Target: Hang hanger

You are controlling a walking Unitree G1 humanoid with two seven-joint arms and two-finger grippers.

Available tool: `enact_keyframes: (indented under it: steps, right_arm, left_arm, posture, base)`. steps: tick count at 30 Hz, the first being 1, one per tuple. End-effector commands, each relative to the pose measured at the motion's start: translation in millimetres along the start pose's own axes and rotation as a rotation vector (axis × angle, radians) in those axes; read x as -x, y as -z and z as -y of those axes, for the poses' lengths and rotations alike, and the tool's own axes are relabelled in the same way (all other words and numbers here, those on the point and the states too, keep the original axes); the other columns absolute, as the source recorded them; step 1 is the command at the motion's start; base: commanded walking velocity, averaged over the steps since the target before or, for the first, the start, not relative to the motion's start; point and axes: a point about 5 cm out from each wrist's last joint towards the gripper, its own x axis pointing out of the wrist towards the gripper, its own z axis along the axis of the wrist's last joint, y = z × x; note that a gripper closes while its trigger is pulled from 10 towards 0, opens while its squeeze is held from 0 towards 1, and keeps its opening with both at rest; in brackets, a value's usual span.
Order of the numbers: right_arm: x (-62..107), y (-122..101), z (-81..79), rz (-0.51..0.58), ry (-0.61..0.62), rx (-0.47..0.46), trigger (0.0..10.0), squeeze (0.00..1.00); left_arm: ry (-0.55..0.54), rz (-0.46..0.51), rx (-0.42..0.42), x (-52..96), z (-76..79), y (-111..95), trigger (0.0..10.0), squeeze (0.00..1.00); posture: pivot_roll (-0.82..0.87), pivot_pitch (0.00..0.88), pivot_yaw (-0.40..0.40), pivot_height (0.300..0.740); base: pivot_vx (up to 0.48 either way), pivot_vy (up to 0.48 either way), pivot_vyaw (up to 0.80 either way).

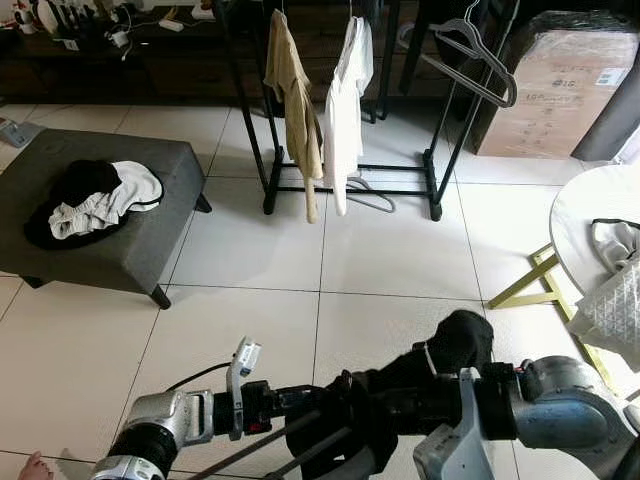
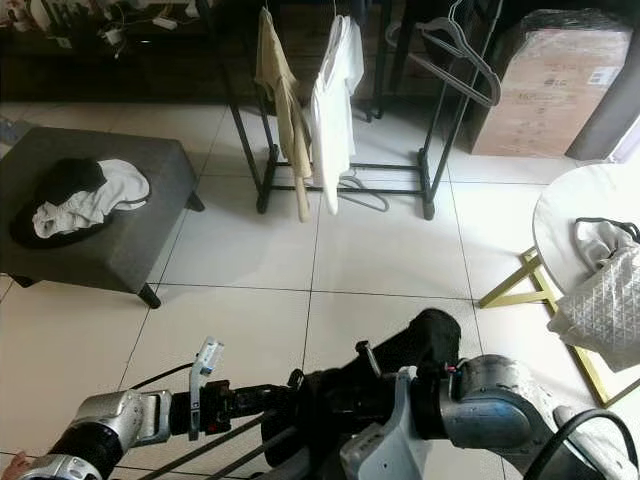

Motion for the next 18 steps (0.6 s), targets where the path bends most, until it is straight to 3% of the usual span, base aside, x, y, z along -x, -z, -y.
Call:
enact_keyframes:
  steps: [1,4,7,14,18]
  right_arm:
    - [-0.6,1,-3.2,-0.008,0.004,0.032,10.0,0.00]
    - [-1.6,17,-4.6,-0.107,0.034,0.049,10.0,0.00]
    - [-2.6,22,-7.4,-0.113,0.049,0.029,10.0,0.00]
    - [-7.0,6,-7.2,0.008,0.064,0.060,10.0,0.00]
    - [-3.1,-1,-8.2,0.040,0.049,0.090,10.0,0.00]
  left_arm:
    - [-0.008,-0.023,0.027,5.4,-3.8,10,10.0,0.00]
    - [-0.033,-0.041,0.018,13.0,-7.5,11,10.0,0.00]
    - [-0.041,-0.068,0.005,16.8,-7.6,12,10.0,0.00]
    - [-0.063,-0.128,-0.007,15.9,-10.2,21,10.0,0.00]
    - [-0.098,-0.081,-0.005,12.9,-12.2,15,10.0,0.00]
  posture:
    - [-0.22,0.265,0.034,0.740]
    - [-0.21,0.265,0.037,0.740]
    - [-0.20,0.265,0.038,0.740]
    - [-0.21,0.272,0.040,0.740]
    - [-0.22,0.275,0.039,0.740]
  base:
    - [0.000,0.000,0.00]
    - [0.000,0.000,0.00]
    - [0.000,0.000,0.00]
    - [0.000,0.000,0.00]
    - [0.000,0.000,0.00]
